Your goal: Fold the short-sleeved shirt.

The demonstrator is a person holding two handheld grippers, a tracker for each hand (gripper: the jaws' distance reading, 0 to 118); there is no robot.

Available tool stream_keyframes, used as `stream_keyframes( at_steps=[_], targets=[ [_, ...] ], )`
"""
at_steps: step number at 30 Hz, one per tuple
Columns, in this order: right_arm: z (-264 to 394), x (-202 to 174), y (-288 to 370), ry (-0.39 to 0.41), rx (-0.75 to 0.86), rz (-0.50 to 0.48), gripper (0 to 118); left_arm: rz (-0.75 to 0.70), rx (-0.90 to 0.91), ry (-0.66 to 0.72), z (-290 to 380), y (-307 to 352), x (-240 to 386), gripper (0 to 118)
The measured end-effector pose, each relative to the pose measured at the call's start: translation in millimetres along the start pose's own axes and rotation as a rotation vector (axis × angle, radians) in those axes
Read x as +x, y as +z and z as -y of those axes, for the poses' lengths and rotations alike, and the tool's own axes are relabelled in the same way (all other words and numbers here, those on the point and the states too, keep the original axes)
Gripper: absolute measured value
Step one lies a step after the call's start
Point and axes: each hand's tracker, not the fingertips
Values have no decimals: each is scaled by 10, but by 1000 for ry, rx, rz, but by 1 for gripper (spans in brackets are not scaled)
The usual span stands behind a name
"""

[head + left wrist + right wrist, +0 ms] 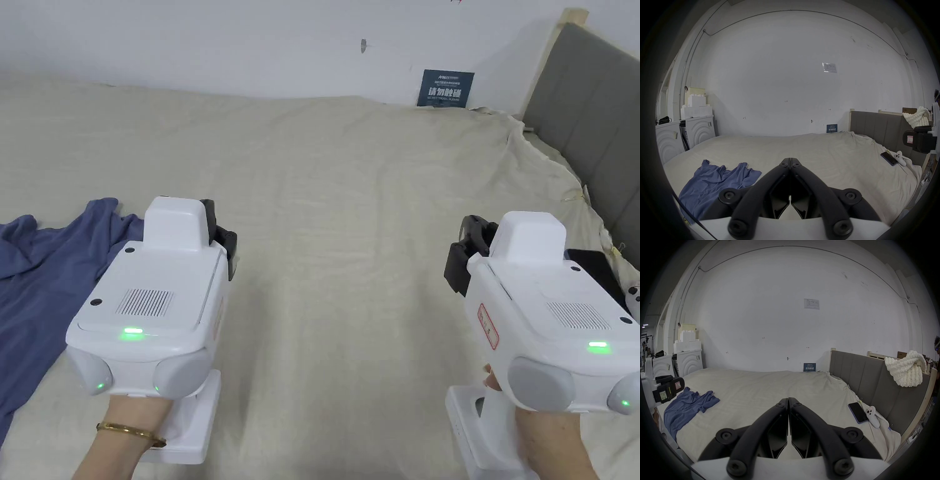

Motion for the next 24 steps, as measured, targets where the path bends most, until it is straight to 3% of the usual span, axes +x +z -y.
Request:
stream_keyframes(
  at_steps=[10, 24],
  targets=[
    [-51, -291, -68, 27, 9, -71, 0, -86, 11, -8, -11, 97, -308, 0],
    [-131, -1320, -222, 64, 21, -350, 0, -363, 12, -3, 27, 589, -1190, 0]
  ],
)
